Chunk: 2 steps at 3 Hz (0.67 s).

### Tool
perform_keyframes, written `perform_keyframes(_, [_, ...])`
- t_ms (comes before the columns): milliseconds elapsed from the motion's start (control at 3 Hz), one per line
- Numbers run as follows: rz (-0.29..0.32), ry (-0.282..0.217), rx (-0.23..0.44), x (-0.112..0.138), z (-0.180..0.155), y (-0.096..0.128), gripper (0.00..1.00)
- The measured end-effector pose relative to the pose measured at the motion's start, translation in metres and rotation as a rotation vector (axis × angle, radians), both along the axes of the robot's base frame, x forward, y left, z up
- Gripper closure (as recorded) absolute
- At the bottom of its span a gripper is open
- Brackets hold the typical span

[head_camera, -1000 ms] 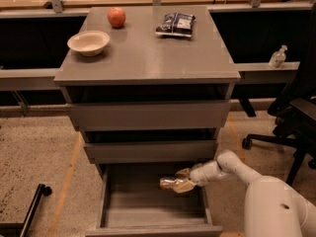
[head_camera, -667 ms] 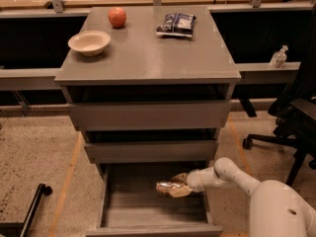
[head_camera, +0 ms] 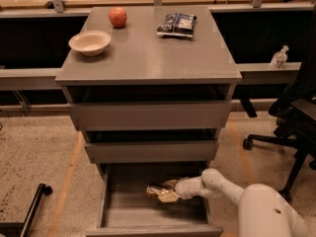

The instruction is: Place orange can into bottom drawer

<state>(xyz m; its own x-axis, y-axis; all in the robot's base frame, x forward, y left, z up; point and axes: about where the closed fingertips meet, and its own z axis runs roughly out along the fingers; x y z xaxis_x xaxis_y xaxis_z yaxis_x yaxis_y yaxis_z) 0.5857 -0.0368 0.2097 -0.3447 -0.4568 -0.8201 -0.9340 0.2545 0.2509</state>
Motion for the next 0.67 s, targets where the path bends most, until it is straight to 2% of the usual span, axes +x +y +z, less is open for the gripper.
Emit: perform_keyframes(667, [-0.033,-0.004,-0.025,0.017,-0.028,0.021,0.38])
